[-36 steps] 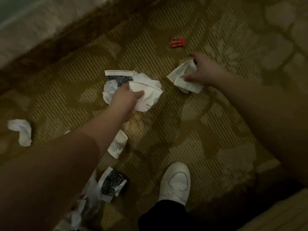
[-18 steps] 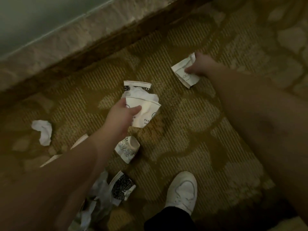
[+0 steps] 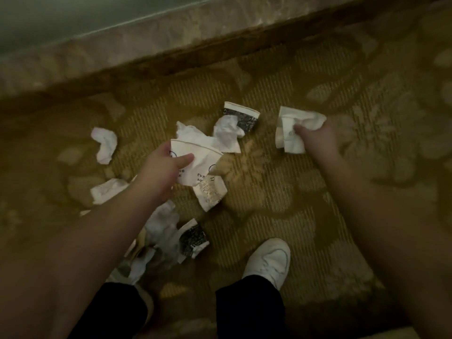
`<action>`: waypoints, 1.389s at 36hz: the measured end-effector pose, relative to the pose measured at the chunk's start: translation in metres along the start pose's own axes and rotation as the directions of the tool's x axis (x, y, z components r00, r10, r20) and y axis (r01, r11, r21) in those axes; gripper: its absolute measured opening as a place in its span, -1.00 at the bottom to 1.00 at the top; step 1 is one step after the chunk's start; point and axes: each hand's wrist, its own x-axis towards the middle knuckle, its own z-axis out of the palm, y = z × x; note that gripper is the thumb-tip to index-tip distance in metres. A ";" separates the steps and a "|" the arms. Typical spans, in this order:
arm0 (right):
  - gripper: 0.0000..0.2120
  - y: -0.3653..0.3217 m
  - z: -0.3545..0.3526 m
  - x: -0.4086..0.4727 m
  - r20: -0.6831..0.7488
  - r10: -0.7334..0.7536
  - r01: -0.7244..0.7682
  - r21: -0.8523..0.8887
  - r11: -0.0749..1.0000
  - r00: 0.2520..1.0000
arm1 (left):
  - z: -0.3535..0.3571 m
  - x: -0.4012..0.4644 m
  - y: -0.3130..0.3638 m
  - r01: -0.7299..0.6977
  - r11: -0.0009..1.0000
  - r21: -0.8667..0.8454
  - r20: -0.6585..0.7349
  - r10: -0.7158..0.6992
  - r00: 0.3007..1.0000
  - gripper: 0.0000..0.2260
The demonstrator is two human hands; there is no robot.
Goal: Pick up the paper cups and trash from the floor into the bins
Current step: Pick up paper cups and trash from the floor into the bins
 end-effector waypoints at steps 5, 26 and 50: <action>-0.46 -0.009 0.042 -0.089 0.178 0.039 -0.061 0.119 0.991 0.983 | -0.060 -0.036 -0.013 0.000 1.000 -0.020 -0.067 -0.001 0.998 -0.70; -0.66 -0.252 0.116 -0.396 0.551 -0.413 0.449 0.075 0.890 0.726 | -0.303 -0.269 0.016 -0.199 0.948 -0.250 -0.372 0.096 0.923 -0.60; -0.41 -0.311 0.415 -0.582 0.773 -0.430 0.786 -0.139 0.603 0.466 | -0.583 -0.289 -0.107 -0.289 0.780 -0.555 -0.653 -0.193 0.732 -0.59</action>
